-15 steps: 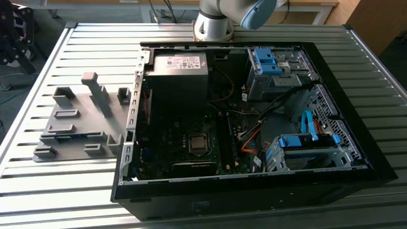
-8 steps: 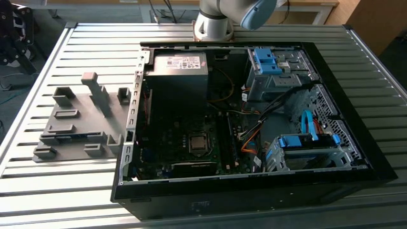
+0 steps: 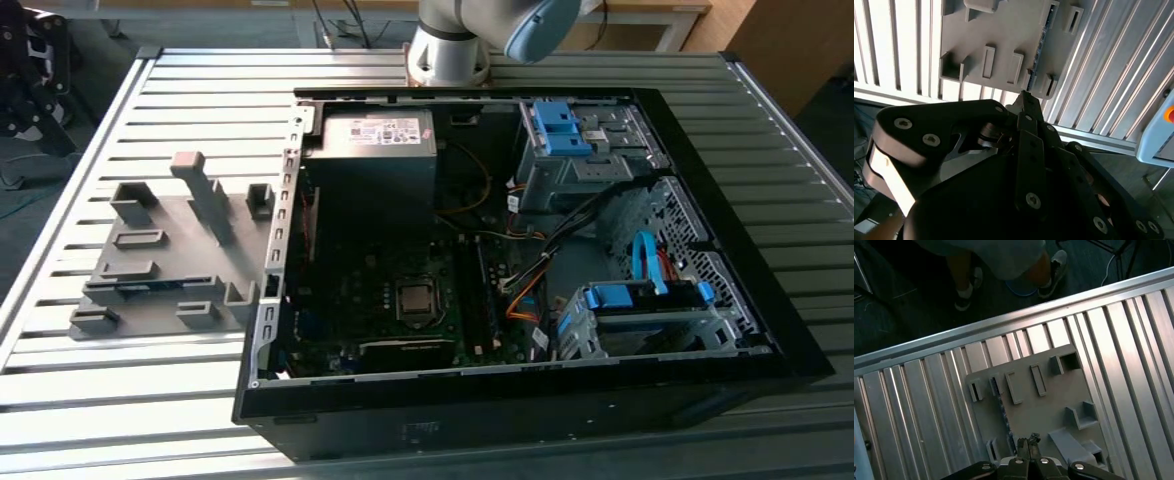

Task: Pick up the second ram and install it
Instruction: 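Pick up the second ram and move it above second insertion slot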

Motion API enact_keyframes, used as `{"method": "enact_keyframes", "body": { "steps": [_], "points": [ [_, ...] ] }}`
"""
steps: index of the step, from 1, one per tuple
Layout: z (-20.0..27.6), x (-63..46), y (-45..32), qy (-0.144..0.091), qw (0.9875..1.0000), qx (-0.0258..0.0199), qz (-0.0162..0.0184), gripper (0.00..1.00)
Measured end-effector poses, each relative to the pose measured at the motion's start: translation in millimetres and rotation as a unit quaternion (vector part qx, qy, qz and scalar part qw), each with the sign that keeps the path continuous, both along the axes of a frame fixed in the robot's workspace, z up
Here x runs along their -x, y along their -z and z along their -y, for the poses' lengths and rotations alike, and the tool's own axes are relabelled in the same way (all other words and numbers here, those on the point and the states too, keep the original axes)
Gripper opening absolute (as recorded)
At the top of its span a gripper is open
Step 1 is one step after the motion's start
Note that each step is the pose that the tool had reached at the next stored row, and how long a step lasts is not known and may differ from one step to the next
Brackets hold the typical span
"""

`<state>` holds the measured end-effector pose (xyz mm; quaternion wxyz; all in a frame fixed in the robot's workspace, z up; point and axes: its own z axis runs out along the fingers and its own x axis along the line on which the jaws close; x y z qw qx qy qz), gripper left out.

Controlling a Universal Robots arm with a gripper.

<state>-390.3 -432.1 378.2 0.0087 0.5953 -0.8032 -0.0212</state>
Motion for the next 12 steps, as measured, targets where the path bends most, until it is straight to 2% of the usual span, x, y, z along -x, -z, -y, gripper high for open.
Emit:
{"method": "enact_keyframes", "body": {
  "steps": [12],
  "points": [
    [0.1, 0.0, 0.0, -0.014, 0.9999, 0.0, 0.0, 0.11]
  ]
}}
